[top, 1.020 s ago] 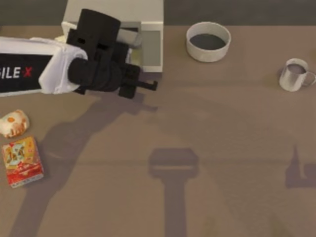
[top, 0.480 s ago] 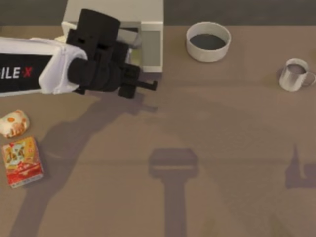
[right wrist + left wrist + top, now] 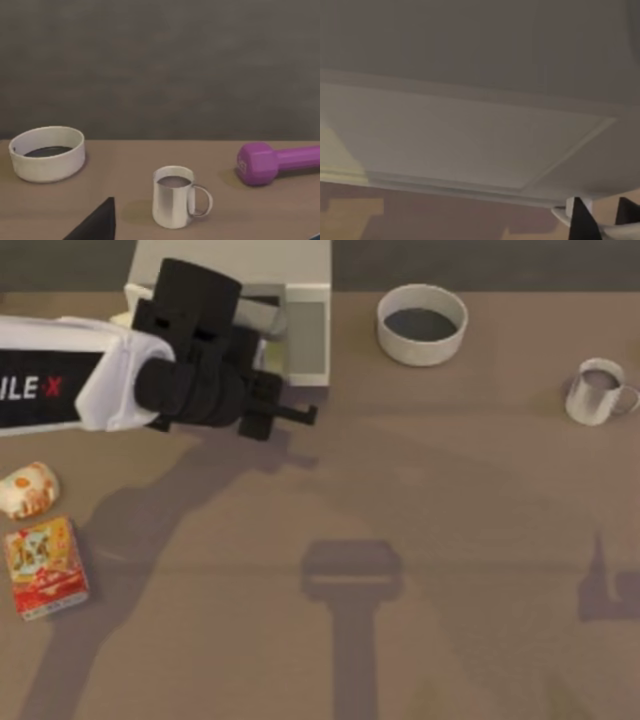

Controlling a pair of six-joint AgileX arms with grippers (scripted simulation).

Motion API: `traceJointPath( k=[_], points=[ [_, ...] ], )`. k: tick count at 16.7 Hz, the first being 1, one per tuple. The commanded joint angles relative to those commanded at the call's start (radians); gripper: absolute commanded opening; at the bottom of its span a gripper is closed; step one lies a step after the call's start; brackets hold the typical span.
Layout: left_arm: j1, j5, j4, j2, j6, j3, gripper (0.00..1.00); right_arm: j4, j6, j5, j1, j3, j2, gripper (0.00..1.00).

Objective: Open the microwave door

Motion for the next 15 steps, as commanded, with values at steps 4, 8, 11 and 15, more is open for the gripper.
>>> traceJointPath(
  k=[4, 8, 11, 15],
  points=[
    [0.021, 0.035, 0.010, -0.025, 0.049, -0.026, 0.00, 0.000, 0.000, 0.000, 0.000, 0.000, 0.000, 1.00],
    [0.032, 0.051, 0.012, -0.033, 0.072, -0.042, 0.00, 0.000, 0.000, 0.000, 0.000, 0.000, 0.000, 1.00],
    [0.032, 0.051, 0.012, -0.033, 0.072, -0.042, 0.00, 0.000, 0.000, 0.000, 0.000, 0.000, 0.000, 1.00],
    [0.032, 0.051, 0.012, -0.033, 0.072, -0.042, 0.00, 0.000, 0.000, 0.000, 0.000, 0.000, 0.000, 1.00]
  ],
)
